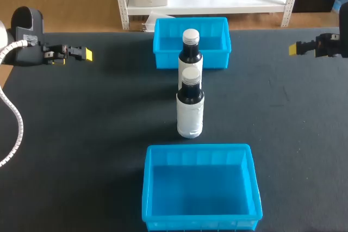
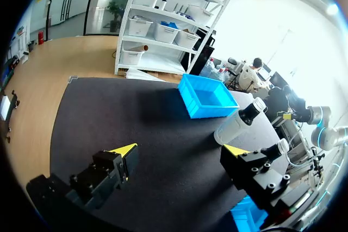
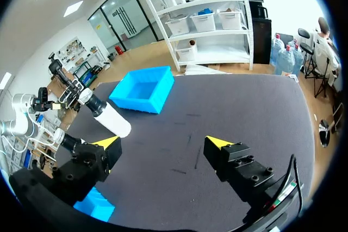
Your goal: Pick up the bottle, and place it in the far bin if it is heavy, or in the near bin if it is light.
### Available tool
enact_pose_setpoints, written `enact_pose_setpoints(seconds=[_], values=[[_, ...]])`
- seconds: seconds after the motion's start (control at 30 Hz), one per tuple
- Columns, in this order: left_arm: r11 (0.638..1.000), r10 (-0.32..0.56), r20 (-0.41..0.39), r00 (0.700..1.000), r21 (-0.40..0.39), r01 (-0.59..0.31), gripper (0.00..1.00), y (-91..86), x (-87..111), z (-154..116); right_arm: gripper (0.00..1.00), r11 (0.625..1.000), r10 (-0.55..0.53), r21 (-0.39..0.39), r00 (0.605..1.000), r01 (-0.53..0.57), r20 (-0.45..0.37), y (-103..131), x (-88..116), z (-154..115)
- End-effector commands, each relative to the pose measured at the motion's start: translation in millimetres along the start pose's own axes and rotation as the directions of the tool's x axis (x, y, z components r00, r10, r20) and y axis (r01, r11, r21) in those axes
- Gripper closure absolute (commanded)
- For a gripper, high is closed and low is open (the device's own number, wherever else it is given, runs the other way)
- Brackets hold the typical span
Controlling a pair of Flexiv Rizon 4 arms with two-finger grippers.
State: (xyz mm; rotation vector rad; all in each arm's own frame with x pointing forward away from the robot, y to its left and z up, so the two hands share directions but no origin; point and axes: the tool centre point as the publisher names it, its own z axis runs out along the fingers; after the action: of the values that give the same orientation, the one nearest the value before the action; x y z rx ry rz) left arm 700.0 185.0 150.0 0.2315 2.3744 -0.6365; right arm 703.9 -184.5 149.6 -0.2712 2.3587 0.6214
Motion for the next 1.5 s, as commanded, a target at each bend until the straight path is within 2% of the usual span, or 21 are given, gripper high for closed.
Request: enact_pose_setpoints(seconds=[0.03,0.07,0.17,0.2,0.23,0.3,0.33,0.93,1.03,1.13,1.27,1.3,1.5], values=[[1.000,0.000,0.000,1.000,0.000,0.000,0.00,0.0,0.0,0,0.00,0.961,-0.231,-0.168,0.972,0.220,-0.048,-4,-16,-4],[1.000,0.000,0.000,1.000,0.000,0.000,0.00,0.0,0.0,0,0.00,0.941,-0.288,-0.204,0.956,0.271,-0.058,-3,-20,-5],[1.000,0.000,0.000,1.000,0.000,0.000,0.00,0.0,0.0,0,0.00,0.794,-0.506,-0.431,0.859,0.429,-0.076,5,-29,-6],[1.000,0.000,0.000,1.000,0.000,0.000,0.00,0.0,0.0,0,0.00,0.702,-0.590,-0.541,0.803,0.463,-0.078,10,-30,-6],[1.000,0.000,0.000,1.000,0.000,0.000,0.00,0.0,0.0,0,0.00,0.633,-0.652,-0.599,0.755,0.490,-0.071,15,-29,-8],[1.000,0.000,0.000,1.000,0.000,0.000,0.00,0.0,0.0,0,0.00,0.486,-0.729,-0.765,0.679,0.422,-0.089,20,-26,-10],[1.000,0.000,0.000,1.000,0.000,0.000,0.00,0.0,0.0,0,0.00,0.432,-0.766,-0.797,0.639,0.421,-0.078,20,-24,-12],[1.000,0.000,0.000,1.000,0.000,0.000,0.00,0.0,0.0,0,0.00,0.432,-0.766,-0.797,0.639,0.421,-0.078,20,-24,-12],[1.000,0.000,0.000,1.000,0.000,0.000,0.00,0.0,0.0,0,0.00,0.403,-0.820,-0.759,0.569,0.511,-0.053,40,-17,-6],[1.000,0.000,0.000,1.000,0.000,0.000,0.00,0.0,0.0,0,0.00,0.398,-0.831,-0.731,0.555,0.554,-0.031,58,-6,-1],[1.000,0.000,0.000,1.000,0.000,0.000,0.00,0.0,0.0,0,0.00,0.411,-0.830,-0.698,0.558,0.586,-0.020,77,6,4],[1.000,0.000,0.000,1.000,0.000,0.000,0.00,0.0,0.0,0,0.00,0.404,-0.827,-0.695,0.562,0.595,0.000,81,9,5],[1.000,0.000,0.000,1.000,0.000,0.000,0.00,0.0,0.0,0,0.00,0.436,-0.809,-0.658,0.588,0.614,0.013,107,21,13]])
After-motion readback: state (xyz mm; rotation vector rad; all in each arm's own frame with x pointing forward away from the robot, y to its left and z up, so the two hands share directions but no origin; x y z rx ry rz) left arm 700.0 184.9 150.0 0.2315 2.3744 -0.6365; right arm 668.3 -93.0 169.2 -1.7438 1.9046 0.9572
